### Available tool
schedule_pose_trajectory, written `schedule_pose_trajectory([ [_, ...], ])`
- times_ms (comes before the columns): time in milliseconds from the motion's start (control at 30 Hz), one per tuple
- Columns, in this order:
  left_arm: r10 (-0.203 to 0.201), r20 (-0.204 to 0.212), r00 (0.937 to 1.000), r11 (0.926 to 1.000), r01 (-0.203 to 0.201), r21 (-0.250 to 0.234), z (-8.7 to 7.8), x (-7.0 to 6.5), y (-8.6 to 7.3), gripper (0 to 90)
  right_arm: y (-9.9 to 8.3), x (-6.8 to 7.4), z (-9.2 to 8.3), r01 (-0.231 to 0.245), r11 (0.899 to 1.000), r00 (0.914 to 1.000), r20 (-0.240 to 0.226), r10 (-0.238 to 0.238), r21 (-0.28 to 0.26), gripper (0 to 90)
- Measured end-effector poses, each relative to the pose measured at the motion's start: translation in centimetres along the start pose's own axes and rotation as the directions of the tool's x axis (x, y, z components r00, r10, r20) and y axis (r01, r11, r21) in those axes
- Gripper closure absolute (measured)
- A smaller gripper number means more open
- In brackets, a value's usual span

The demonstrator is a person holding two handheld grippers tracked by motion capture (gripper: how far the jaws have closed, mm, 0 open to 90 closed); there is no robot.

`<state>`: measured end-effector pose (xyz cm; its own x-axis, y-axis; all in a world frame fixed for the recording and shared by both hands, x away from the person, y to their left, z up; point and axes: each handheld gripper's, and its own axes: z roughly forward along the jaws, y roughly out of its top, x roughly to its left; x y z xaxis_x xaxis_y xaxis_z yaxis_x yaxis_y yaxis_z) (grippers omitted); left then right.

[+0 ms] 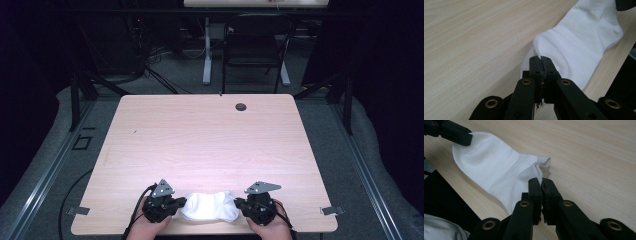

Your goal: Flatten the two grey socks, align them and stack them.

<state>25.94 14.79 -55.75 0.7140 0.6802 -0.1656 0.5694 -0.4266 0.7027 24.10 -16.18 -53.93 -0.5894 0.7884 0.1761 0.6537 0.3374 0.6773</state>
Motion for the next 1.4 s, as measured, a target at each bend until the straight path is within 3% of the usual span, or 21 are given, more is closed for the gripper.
schedule_pose_trajectory([
  [400,0.003,-0.008,1.0,0.9998,-0.003,0.017,0.5,0.0,-0.3,87.9,-0.3,-0.5,0.3,-0.025,1.0,0.9997,-0.006,0.025,0.007,86.5],
  [767,0.001,-0.012,0.9999,0.9995,0.0,0.032,0.8,0.2,-0.6,84.7,-0.5,-0.4,0.6,-0.017,1.0,0.9999,-0.003,0.017,0.02,85.5],
  [933,-0.011,-0.017,0.9998,0.9999,0.012,0.005,0.3,0.3,-0.4,78.1,-0.5,-0.6,0.7,-0.034,0.999,0.9994,-0.009,0.034,0.002,76.0],
  [1067,-0.011,-0.021,0.9997,0.9996,0.01,-0.027,-0.6,0.4,0.0,75.1,-0.4,-0.5,0.4,-0.032,0.999,0.9994,-0.013,0.032,-0.022,75.1],
  [1267,-0.005,-0.02,0.9998,0.9986,0.004,-0.052,-0.7,0.1,0.3,73.6,-0.1,0.2,0.5,0.018,0.999,0.9991,-0.037,-0.02,-0.044,74.6],
  [1400,0.01,-0.003,0.9999,0.999,-0.01,-0.043,-0.4,-0.1,0.3,72.9,0.1,0.6,1.0,0.046,0.998,0.9979,-0.043,-0.048,-0.043,74.7],
])
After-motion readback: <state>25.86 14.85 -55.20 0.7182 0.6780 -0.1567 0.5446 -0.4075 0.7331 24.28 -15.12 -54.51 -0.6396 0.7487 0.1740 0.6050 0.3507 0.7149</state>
